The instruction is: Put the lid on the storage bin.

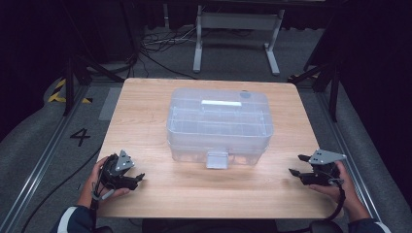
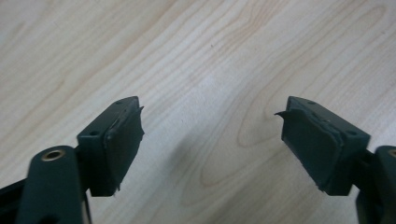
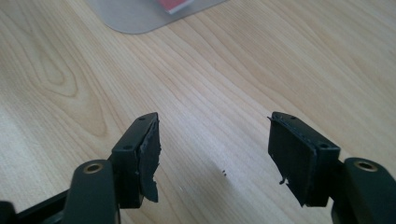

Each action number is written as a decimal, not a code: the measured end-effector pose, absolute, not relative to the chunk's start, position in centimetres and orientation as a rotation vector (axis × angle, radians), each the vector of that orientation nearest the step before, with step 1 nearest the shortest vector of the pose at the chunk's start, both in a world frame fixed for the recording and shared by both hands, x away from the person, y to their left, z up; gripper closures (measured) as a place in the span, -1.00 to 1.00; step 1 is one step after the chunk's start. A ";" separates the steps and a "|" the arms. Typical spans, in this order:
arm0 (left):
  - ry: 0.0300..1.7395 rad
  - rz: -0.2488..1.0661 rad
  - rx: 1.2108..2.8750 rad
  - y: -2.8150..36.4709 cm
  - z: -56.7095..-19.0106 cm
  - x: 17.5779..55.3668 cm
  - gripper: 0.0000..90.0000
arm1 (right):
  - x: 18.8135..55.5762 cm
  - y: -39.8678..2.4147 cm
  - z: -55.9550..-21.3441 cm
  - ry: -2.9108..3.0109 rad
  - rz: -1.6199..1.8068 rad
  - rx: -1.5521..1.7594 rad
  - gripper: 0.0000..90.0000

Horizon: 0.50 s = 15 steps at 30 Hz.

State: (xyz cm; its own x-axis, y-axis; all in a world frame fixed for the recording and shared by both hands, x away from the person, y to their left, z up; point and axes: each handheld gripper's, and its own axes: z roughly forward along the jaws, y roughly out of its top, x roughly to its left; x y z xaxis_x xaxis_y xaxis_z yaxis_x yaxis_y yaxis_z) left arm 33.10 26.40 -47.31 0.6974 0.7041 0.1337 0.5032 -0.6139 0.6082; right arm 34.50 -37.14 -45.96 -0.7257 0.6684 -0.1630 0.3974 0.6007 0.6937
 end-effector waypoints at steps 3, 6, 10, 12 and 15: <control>0.918 0.434 2.357 26.9 -47.7 32.9 -0.61 | 34.2 -37.8 -46.8 2.418 0.945 0.913 -0.30; 0.939 0.404 2.331 27.4 -48.1 32.6 -0.61 | 33.8 -38.4 -47.6 2.397 0.958 0.968 -0.34; 0.947 0.373 2.311 28.1 -48.5 32.2 -0.60 | 33.2 -38.9 -48.1 2.370 0.970 1.012 -0.37; 0.941 0.373 2.312 28.2 -48.5 32.1 -0.61 | 32.9 -39.1 -48.4 2.354 0.989 1.030 -0.38; 0.956 0.362 2.284 28.6 -48.7 31.9 -0.62 | 32.6 -39.4 -48.9 2.347 0.994 1.050 -0.40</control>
